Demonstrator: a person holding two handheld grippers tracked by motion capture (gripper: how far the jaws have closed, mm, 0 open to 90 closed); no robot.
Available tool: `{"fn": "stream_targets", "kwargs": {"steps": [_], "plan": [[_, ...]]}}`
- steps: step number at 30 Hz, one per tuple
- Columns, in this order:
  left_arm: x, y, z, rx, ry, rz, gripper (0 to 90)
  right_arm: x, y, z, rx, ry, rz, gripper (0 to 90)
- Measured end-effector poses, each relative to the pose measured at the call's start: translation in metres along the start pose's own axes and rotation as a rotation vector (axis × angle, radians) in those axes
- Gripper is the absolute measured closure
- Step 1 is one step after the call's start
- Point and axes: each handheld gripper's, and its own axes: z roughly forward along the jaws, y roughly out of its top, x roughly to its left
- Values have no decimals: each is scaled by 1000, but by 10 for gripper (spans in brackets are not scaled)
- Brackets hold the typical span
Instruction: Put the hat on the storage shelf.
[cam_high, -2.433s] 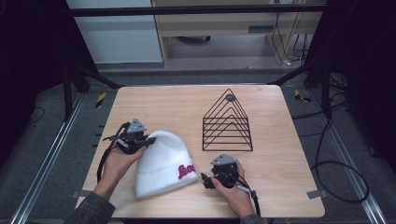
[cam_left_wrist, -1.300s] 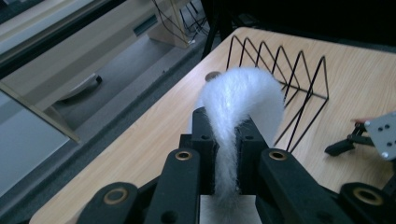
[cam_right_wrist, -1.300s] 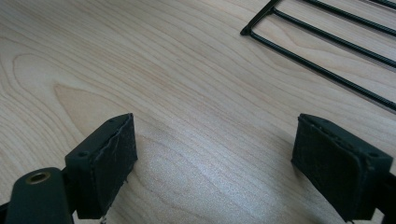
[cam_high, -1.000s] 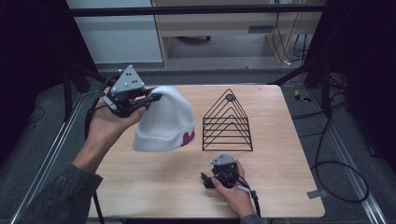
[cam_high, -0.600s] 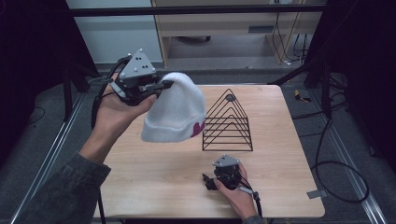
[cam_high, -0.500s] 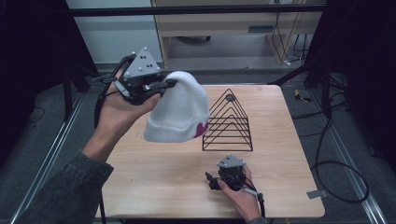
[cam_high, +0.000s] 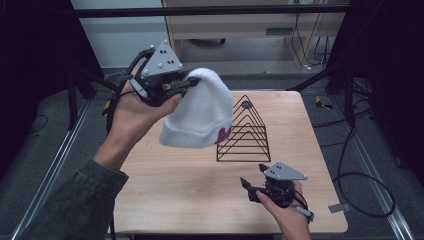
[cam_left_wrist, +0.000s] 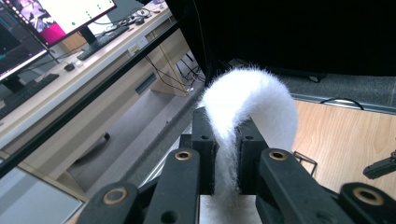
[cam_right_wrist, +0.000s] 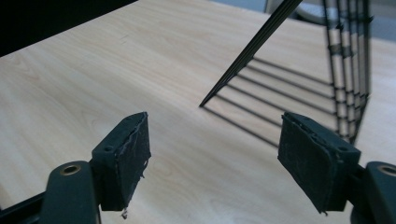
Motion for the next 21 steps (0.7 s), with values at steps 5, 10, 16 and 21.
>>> {"fn": "stream_targets", "kwargs": {"steps": [5,10,16,21], "plan": [[3,10,7,-25,-1,-2,816,-15,24,-7,-22,-42,-43,302],[4,19,17,-44,-11,6,816,-32,52,-23,-50,-68,-82,322],[4,27,30,-59,-26,13,815,-47,79,-33,-56,-69,-116,368],[1,31,44,-55,-43,24,815,-54,96,-29,-58,-47,-130,405]]}}
